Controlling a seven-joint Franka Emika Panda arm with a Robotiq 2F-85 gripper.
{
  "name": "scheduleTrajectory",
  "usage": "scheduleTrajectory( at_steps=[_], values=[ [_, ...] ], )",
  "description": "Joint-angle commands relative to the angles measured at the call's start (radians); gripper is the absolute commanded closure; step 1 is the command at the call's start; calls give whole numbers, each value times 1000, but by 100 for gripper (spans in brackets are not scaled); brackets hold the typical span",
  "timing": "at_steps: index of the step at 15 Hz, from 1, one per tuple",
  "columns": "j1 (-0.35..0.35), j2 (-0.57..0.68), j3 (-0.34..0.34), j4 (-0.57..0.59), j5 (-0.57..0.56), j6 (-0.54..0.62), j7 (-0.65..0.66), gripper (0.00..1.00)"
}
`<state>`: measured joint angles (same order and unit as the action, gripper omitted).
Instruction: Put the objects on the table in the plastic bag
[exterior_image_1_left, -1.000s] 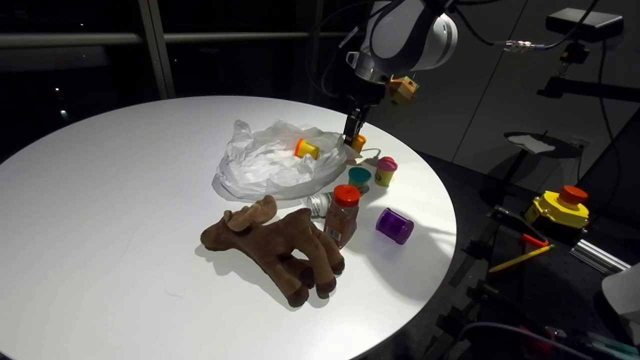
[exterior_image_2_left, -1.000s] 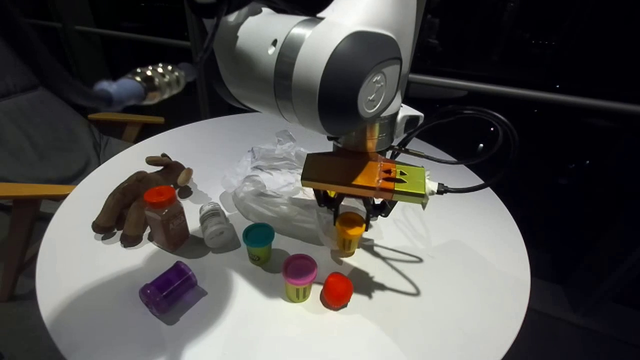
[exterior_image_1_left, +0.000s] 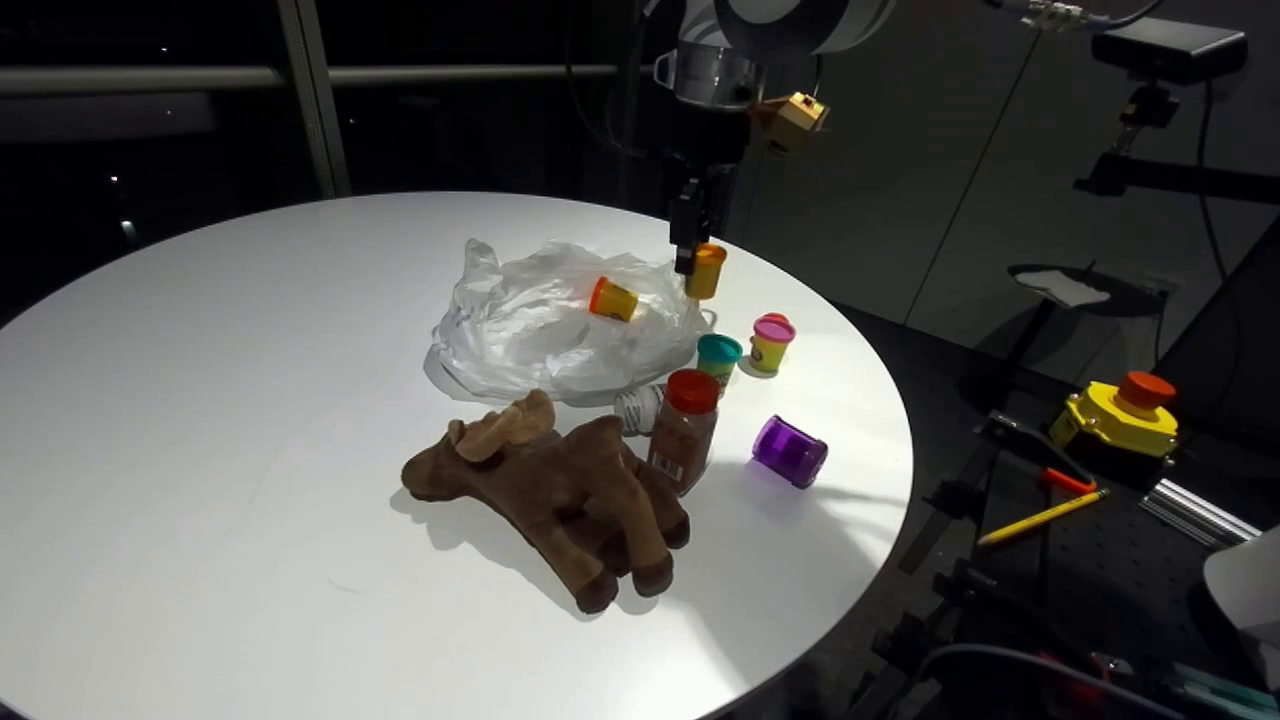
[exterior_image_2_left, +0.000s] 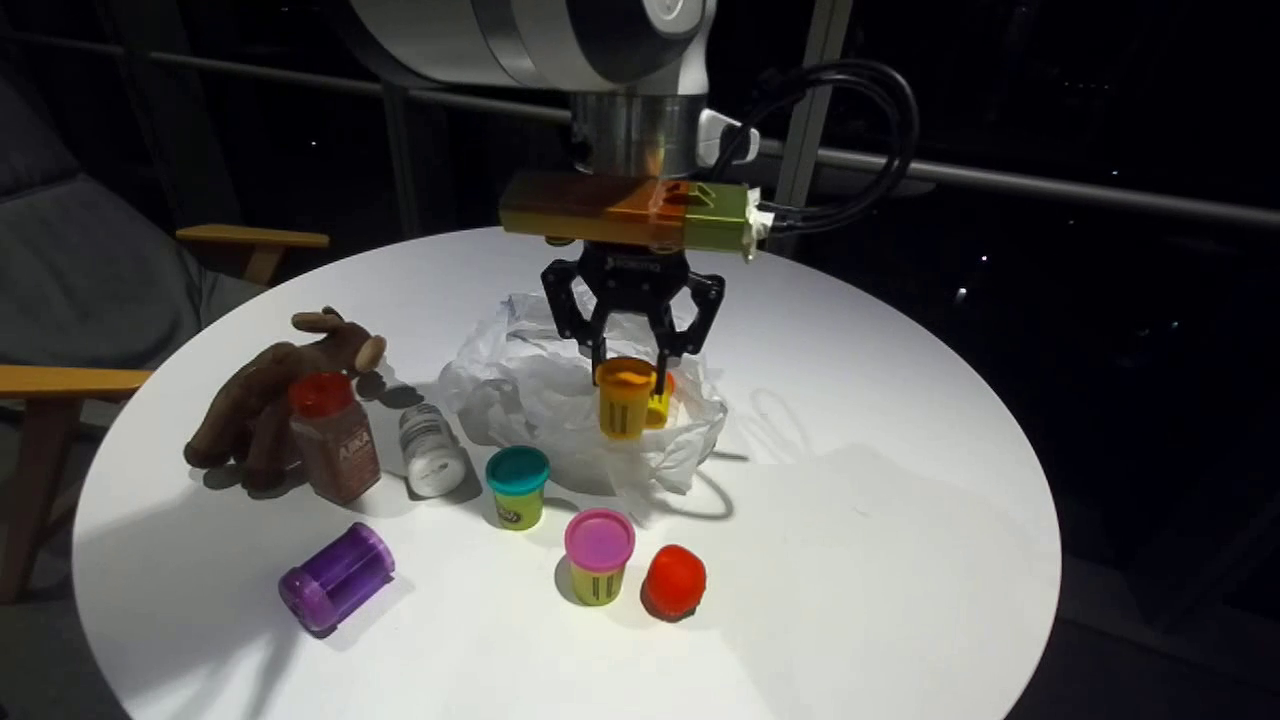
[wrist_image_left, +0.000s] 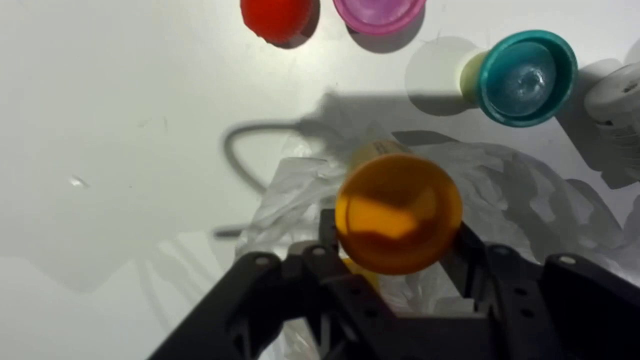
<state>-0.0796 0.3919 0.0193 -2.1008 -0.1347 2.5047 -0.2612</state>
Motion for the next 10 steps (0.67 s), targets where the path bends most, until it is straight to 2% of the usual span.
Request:
scheduleTrajectory(
  at_steps=[1,6,10],
  values=[
    [3,39,41,38,49,69,-37,79],
    [6,138,23,92,13,199,-23,79],
    [11,204,-15,127,-22,226,-13,79]
  ],
)
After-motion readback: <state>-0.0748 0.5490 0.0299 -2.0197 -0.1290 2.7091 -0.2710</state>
